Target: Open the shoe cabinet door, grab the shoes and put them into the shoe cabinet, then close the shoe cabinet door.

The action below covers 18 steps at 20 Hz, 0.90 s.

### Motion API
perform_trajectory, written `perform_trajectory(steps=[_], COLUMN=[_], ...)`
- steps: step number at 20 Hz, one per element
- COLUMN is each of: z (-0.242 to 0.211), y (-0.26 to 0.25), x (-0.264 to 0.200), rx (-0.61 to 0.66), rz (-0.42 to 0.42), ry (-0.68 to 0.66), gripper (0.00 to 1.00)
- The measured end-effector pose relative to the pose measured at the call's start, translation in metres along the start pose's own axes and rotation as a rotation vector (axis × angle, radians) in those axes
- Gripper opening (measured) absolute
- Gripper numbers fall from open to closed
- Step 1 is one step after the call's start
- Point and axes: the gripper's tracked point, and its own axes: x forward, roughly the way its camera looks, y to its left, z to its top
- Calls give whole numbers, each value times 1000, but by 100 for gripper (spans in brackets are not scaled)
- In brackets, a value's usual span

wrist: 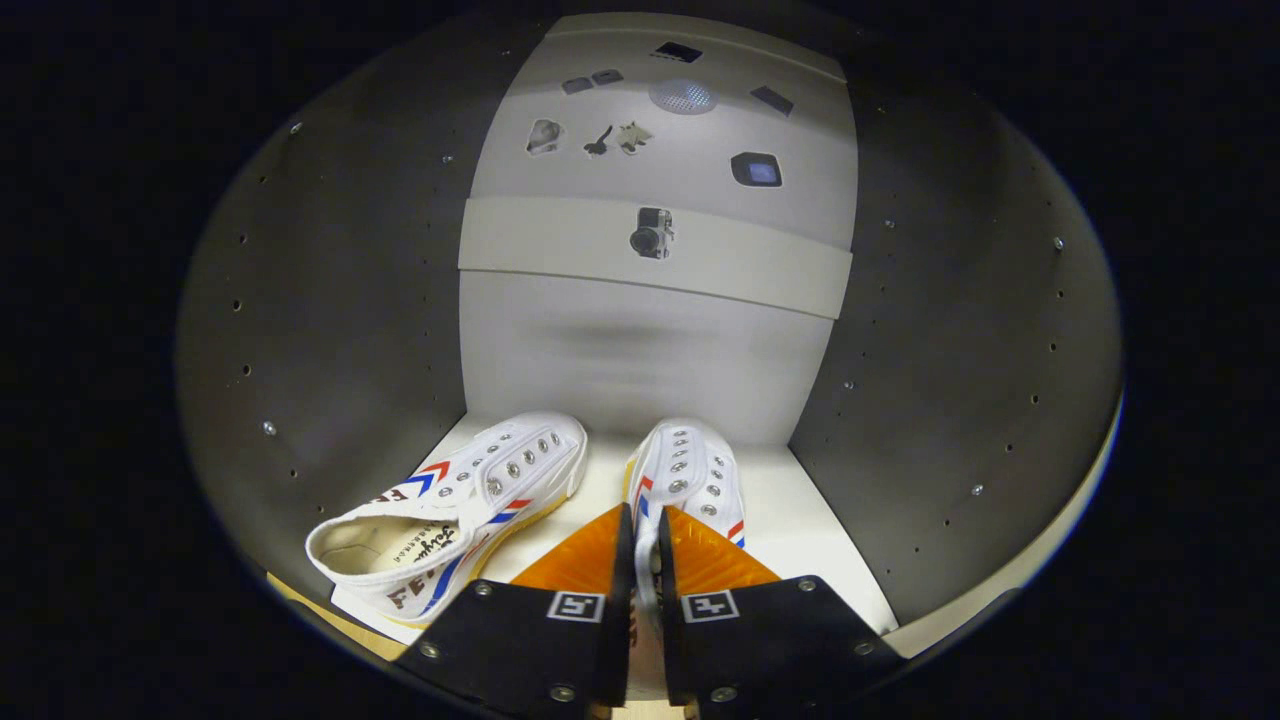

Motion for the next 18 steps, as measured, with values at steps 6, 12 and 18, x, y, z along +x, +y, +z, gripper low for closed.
perform_trajectory(steps=[6, 12, 18], z=[41, 85, 96], y=[-6, -13, -16], x=[-50, -134, -217], rx=[-59, 11, 107], rz=[-24, -7, 57], ry=[-139, -273, -339], gripper=[26, 52, 78])
